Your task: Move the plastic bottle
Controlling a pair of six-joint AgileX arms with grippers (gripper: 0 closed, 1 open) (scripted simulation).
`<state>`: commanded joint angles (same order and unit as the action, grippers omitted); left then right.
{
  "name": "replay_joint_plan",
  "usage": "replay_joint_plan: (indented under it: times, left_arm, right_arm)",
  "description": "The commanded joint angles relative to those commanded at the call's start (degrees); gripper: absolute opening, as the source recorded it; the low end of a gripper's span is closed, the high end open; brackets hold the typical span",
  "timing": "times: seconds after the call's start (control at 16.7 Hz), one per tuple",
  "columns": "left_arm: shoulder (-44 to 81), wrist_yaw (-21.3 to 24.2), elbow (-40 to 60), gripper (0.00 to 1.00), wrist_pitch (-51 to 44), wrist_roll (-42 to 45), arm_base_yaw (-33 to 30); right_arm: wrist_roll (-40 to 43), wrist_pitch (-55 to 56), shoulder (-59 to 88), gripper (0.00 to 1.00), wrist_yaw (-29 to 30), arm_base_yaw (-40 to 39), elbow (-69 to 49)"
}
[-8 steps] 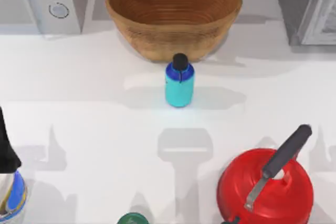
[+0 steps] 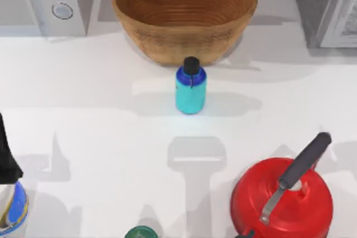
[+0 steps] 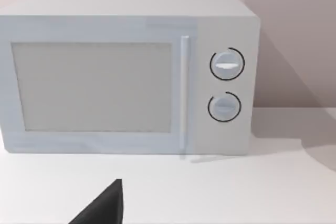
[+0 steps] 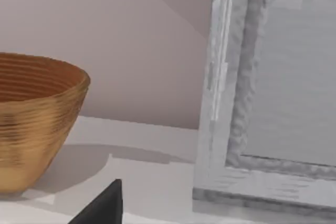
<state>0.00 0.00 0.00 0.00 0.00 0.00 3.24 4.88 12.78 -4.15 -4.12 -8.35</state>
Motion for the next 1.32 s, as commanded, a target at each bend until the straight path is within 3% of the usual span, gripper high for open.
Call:
replay_joint_plan:
  times: [0.78,1.02,1.32]
  left_arm:
    - [0.0,0.0,0.0,1.00,0.0,0.0,0.0]
    - [0.0,0.0,0.0,1.00,0.0,0.0,0.0]
    - [0.0,0.0,0.0,1.00,0.0,0.0,0.0]
  right_arm:
    - [3.6,11.0,73.3,1.00,-5.7,-19.7,-33.2]
    - [3.6,12.2,84.2,1.00,-6.0,-25.6,-38.3]
    - [3.6,12.2,86.1,1.00,-6.1,-27.1,-38.6]
